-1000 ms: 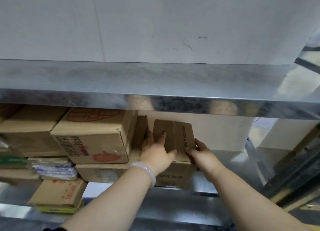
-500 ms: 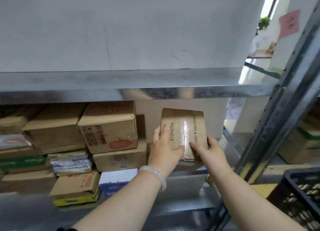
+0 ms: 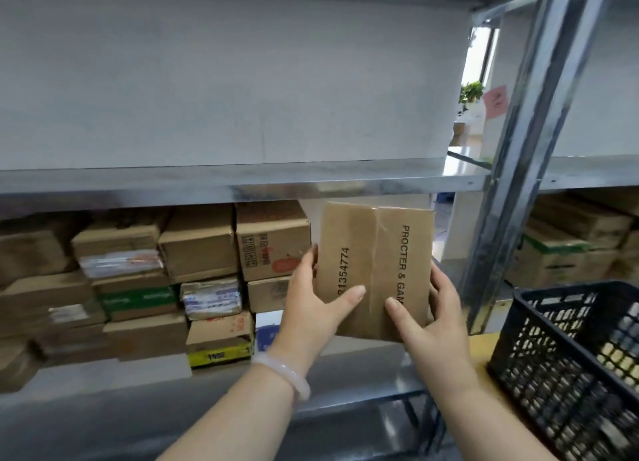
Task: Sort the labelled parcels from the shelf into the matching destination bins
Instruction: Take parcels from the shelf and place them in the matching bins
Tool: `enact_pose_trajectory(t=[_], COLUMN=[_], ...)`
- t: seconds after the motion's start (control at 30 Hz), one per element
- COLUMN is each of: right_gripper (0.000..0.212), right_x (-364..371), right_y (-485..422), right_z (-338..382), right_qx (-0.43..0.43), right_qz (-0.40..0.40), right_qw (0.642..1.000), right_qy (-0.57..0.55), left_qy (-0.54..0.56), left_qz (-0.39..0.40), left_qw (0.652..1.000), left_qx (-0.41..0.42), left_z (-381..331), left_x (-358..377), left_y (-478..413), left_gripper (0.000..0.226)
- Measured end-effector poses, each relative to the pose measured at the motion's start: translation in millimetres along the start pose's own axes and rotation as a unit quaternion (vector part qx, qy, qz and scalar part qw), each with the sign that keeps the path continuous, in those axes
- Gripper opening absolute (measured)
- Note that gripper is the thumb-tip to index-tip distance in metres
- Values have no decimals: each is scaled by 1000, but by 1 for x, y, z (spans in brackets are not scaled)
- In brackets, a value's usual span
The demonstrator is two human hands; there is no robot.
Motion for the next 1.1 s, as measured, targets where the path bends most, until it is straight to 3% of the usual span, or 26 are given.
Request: enact_pose_trajectory(t=[0.1, 0.2, 0.37, 0.47, 0.6, 0.67, 0.73, 0.8, 0.9, 1.0, 1.1], right_gripper=[84, 87, 100, 96, 100, 84, 56, 64, 81, 98, 91], right_x=[32, 75, 158, 205, 278, 309, 334, 355, 386, 416, 446], right_y=[21, 45, 92, 118, 141, 152, 161, 174, 204, 230, 251], right_z=[27, 47, 84, 105, 131, 146, 162, 172, 174, 177, 183], right_qx=[-52, -78, -140, -59, 108, 134, 84, 17, -38, -92, -120], right_qz=[55, 109, 231, 314, 413, 461, 476, 501, 558, 605, 639], right_qw=[997, 989, 961, 937, 885, 859, 859, 850, 813, 774, 736], right_qy=[-22, -60, -68, -138, -184, -178, -170, -164, -162, -164, -186], left_qy=[100, 154, 162, 143, 6, -33, -63, -70, 17, 90, 116], left_qz=[-26, -60, -209, -288, -328, -328, -338, -374, -439, -497, -553], left_qw=[992, 982, 956, 945, 944, 942, 936, 921, 892, 853, 811], left_qx=[-75, -90, -130, -65, -44, -59, -72, -83, -105, -133, -152], left_z=[-20, -36, -21, -17, -5, 3, 8, 11, 13, 18, 34], left_x=[-55, -114, -215, -269, -326, -348, -372, -398, -434, -463, -490], left_y=[7, 20, 57, 85, 124, 138, 147, 154, 165, 177, 187], left_gripper=[84, 87, 80, 76, 104, 114, 111, 90, 57, 59, 75])
Point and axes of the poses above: each hand's wrist, its own y-axis away from the middle knuckle, its own x-axis out of the palm, z = x × y, the point moved 8 cm from there along -y, towards the middle knuckle, and after that the axes turned 8 degrees about -z, right-handed, at the moved point
